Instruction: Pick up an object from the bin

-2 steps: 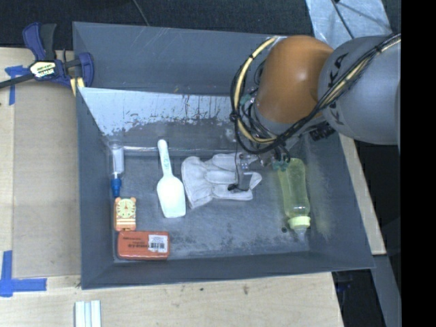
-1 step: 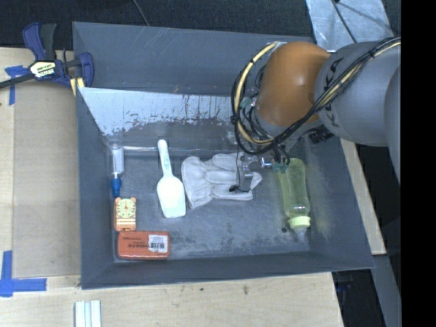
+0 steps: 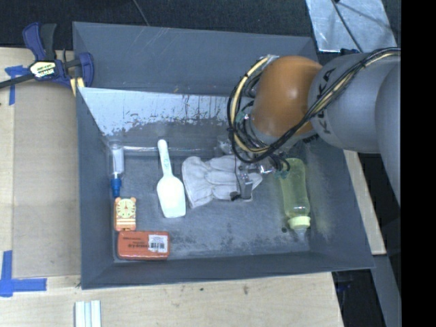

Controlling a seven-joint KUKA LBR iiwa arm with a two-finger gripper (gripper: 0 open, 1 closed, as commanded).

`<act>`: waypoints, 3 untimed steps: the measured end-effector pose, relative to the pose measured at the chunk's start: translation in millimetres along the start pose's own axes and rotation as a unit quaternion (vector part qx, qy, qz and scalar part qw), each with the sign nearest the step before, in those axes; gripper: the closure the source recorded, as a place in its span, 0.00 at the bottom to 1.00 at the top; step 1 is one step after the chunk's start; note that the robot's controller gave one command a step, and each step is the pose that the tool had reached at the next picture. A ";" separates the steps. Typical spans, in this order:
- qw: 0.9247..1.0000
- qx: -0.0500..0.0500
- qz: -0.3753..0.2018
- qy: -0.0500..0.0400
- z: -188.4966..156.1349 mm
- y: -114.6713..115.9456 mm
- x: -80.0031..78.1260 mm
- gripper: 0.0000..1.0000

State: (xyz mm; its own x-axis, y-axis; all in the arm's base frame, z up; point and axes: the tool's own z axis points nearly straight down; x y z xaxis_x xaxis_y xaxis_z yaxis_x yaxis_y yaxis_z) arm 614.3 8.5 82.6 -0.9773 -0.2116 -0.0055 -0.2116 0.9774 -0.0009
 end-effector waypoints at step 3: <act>0.997 0.000 0.073 -0.002 -197.2 -15.2 -1.6 1.00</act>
Offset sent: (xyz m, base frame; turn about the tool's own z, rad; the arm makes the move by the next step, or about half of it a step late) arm 0.0000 0.0000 0.0000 0.0000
